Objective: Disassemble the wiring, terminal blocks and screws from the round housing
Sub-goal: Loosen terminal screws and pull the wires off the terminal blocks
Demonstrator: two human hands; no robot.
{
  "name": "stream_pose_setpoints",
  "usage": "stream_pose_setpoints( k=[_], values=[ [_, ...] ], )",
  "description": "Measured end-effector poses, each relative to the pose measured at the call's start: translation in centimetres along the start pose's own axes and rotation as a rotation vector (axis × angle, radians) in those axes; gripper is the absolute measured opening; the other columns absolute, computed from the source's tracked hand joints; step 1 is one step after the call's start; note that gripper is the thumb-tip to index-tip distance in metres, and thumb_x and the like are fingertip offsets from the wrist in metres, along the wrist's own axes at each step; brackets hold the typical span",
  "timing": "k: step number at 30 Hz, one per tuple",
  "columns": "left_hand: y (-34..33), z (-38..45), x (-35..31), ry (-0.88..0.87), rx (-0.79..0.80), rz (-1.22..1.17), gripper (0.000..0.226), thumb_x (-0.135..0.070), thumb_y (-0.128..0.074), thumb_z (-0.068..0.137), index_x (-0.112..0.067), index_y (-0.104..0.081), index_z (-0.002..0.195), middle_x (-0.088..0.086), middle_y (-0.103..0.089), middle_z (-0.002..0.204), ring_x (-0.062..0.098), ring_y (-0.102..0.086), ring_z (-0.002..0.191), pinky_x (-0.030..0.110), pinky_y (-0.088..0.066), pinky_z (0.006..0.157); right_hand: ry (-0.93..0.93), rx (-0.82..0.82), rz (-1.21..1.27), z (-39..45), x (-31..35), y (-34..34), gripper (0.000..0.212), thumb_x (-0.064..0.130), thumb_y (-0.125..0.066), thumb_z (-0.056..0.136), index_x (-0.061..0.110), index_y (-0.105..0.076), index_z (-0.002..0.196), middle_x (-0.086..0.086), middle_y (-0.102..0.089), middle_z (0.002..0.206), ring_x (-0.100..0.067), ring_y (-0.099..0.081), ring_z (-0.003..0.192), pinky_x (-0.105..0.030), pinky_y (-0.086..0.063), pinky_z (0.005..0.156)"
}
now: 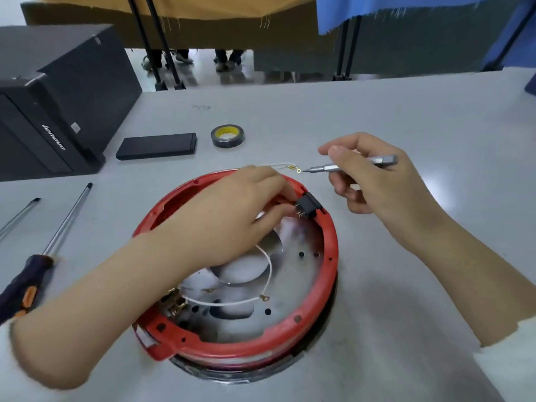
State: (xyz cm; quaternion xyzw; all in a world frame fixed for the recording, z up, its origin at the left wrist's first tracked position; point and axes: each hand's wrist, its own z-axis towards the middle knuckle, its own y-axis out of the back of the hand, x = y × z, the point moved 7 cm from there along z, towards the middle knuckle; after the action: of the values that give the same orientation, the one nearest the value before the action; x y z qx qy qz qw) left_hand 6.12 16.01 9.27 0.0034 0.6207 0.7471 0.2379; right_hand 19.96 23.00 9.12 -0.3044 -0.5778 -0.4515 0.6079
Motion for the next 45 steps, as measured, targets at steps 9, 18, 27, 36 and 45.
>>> stream_pose_setpoints(
  k=[9, 18, 27, 36, 45],
  values=[
    [-1.6, -0.9, 0.6, 0.222, -0.028, -0.127, 0.013, -0.033, -0.058, 0.089, -0.027, -0.063, 0.100, -0.013, -0.071, 0.091, 0.007, -0.064, 0.089, 0.031, -0.046, 0.080, 0.025, -0.089, 0.043, -2.3, -2.7, -0.9, 0.027, 0.021, -0.074, 0.082, 0.022, -0.054, 0.065, -0.012, -0.061, 0.061, -0.017, -0.054, 0.055, -0.033, -0.047, 0.051],
    [-1.5, -0.7, 0.5, 0.270, -0.034, -0.165, 0.009, -0.036, -0.057, 0.084, -0.030, -0.063, 0.085, -0.014, -0.069, 0.082, 0.004, -0.060, 0.079, 0.024, -0.041, 0.070, 0.164, -0.003, 0.005, -2.3, -1.9, -1.0, 0.011, 0.010, -0.074, 0.080, 0.019, -0.068, 0.077, 0.014, -0.063, 0.057, -0.001, -0.054, 0.047, -0.007, -0.038, 0.050],
    [-1.5, -0.7, 0.0, 0.195, -0.021, -0.076, 0.018, -0.028, -0.056, 0.092, -0.015, -0.066, 0.086, -0.004, -0.062, 0.086, 0.009, -0.047, 0.086, 0.017, -0.033, 0.076, 0.260, -0.019, -0.108, -2.3, -0.5, -1.5, 0.014, 0.029, -0.059, 0.093, 0.027, -0.057, 0.080, 0.015, -0.063, 0.063, -0.002, -0.058, 0.054, -0.007, -0.039, 0.053],
    [-2.5, -1.3, 0.2, 0.295, 0.053, -0.349, 0.014, -0.030, -0.056, 0.093, -0.027, -0.060, 0.080, -0.013, -0.068, 0.068, -0.001, -0.060, 0.071, 0.029, -0.047, 0.074, 0.346, 0.004, -0.222, -1.4, 0.3, -2.6, 0.018, 0.026, -0.056, 0.095, 0.027, -0.051, 0.078, 0.014, -0.058, 0.056, -0.008, -0.059, 0.056, -0.009, -0.039, 0.055],
    [-2.5, -0.8, 0.4, 0.293, 0.041, -0.336, 0.013, -0.037, -0.052, 0.083, -0.032, -0.064, 0.082, -0.019, -0.066, 0.073, -0.001, -0.061, 0.075, 0.029, -0.047, 0.073, 0.448, 0.007, -0.331, -2.2, 0.2, -2.8, 0.020, 0.027, -0.049, 0.098, 0.029, -0.044, 0.079, -0.003, -0.051, 0.066, -0.011, -0.046, 0.051, -0.012, -0.035, 0.049]
  ],
)
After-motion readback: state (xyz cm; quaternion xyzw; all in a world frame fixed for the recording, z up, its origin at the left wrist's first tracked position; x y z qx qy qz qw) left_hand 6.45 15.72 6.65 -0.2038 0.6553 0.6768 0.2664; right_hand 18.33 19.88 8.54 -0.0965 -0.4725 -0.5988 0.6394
